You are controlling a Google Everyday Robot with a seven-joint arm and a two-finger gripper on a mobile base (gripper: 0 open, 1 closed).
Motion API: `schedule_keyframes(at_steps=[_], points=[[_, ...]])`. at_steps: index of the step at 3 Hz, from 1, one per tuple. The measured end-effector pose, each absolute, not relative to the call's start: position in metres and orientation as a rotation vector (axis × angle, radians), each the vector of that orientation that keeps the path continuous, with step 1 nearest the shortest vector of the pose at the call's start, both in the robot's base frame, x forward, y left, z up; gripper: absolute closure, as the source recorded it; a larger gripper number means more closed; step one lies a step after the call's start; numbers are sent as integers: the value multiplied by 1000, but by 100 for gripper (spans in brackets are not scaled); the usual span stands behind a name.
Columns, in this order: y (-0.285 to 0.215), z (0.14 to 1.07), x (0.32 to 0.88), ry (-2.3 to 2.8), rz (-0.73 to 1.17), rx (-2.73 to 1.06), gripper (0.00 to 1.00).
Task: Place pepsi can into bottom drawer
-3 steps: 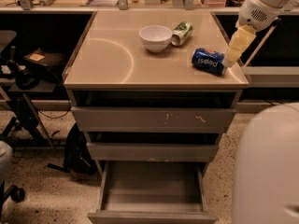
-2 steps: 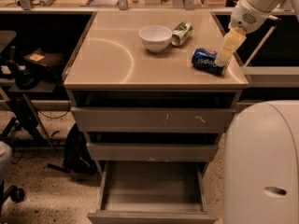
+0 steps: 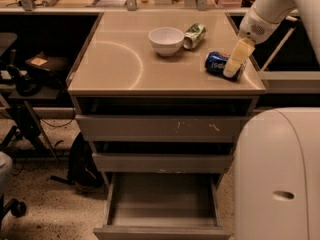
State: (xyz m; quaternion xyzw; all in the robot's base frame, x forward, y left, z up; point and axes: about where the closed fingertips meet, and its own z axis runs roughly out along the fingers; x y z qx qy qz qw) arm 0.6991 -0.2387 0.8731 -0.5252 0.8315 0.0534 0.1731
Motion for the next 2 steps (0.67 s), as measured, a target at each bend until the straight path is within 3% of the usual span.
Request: schedule_keyframes(at_steps=[2], points=[[-220,829,721,2350,230,-1505,0]])
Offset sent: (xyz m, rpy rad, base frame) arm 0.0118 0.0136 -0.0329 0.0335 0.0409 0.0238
